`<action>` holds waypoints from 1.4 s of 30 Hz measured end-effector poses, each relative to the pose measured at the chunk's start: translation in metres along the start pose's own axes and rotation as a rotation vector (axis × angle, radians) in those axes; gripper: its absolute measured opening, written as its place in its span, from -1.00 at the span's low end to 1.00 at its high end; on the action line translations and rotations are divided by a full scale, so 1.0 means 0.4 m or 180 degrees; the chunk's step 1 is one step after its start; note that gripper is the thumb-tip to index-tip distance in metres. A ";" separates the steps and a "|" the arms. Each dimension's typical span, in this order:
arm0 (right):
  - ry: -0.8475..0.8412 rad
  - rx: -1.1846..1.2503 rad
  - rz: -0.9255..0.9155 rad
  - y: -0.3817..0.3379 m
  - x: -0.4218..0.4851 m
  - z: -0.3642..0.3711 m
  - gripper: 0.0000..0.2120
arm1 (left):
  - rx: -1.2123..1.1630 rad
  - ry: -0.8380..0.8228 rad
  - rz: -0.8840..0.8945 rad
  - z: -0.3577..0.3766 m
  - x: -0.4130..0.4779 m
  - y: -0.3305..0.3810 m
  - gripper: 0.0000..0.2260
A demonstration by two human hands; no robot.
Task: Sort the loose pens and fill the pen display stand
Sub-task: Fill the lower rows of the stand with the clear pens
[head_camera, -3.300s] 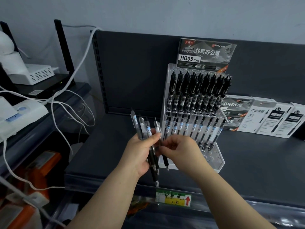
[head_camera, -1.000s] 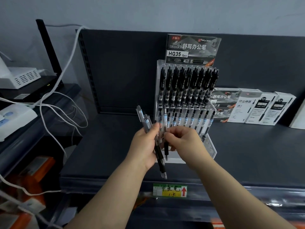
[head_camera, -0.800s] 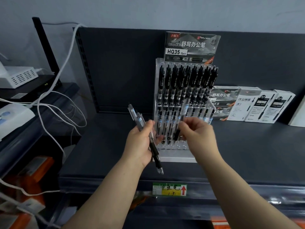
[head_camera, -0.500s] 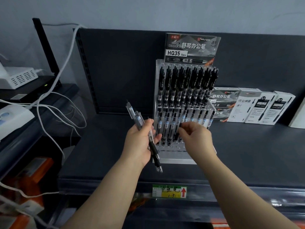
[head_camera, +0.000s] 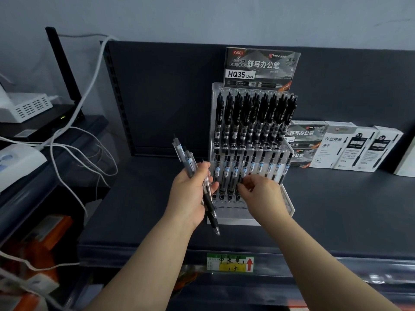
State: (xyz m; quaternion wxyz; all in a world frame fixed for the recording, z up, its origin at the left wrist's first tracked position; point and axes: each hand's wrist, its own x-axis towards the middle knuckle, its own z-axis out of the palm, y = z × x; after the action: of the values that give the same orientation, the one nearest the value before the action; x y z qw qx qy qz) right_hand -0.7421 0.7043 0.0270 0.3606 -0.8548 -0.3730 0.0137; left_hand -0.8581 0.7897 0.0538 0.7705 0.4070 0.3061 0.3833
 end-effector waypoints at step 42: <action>0.0061 0.1318 -0.0157 0.028 0.012 -0.125 -0.98 | 0.0093 -0.0153 0.0159 0.063 -0.034 -0.003 -0.93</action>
State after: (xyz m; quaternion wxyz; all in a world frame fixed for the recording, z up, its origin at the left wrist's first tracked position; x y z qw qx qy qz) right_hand -0.7168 0.6720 0.0581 0.5324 -0.7531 -0.3796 0.0730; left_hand -0.8451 0.7681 0.0672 0.7619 0.4348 0.2827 0.3880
